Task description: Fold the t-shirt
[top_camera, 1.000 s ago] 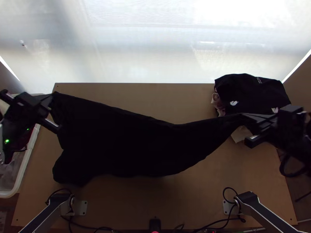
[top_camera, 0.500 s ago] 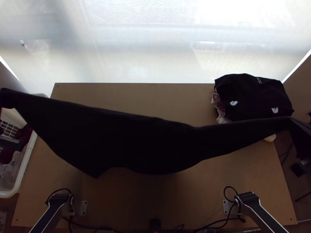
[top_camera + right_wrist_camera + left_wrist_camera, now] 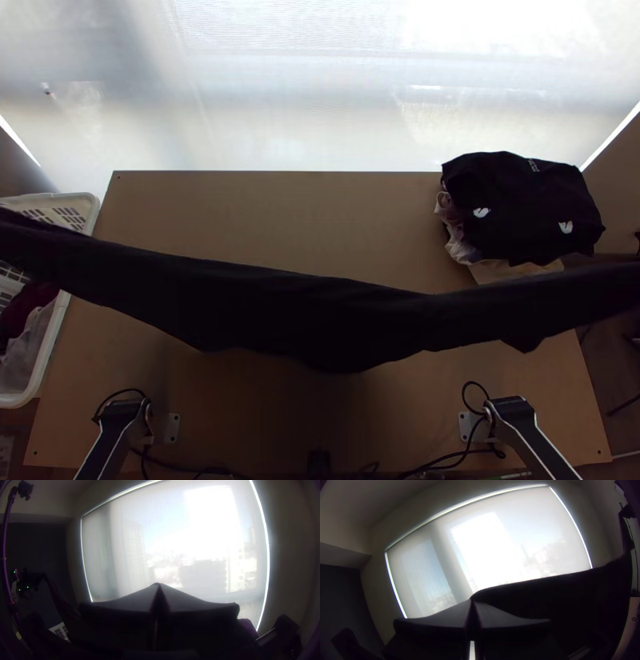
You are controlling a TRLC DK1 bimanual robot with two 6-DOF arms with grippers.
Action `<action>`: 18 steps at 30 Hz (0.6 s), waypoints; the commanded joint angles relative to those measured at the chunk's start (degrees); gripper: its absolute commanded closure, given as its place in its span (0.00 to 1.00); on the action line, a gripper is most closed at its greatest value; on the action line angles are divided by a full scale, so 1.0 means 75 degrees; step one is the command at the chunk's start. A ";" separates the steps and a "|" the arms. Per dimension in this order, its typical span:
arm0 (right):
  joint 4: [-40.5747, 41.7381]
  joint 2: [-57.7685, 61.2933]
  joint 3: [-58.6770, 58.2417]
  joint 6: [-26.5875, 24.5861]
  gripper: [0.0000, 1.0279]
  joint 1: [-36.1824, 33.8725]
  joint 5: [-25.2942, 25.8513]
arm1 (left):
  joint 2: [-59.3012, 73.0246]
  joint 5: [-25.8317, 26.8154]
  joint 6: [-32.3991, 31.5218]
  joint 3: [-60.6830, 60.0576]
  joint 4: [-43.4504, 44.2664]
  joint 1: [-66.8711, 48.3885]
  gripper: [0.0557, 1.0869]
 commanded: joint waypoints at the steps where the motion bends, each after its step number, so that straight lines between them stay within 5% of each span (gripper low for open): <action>1: 0.0100 -0.0401 0.0027 0.0050 0.97 -0.0644 0.0002 | -0.0866 -0.0004 0.0003 -0.0586 0.0075 0.0374 0.96; 12: 0.0088 -0.0577 0.1152 -0.0255 0.97 -0.1230 0.0014 | -0.1850 0.0055 -0.0184 -0.0586 0.0227 0.1089 0.96; 18: -0.0158 -0.0717 0.1234 -0.0255 0.97 -0.1218 0.0002 | -0.1827 0.0113 -0.1192 -0.0023 0.0403 0.1276 0.96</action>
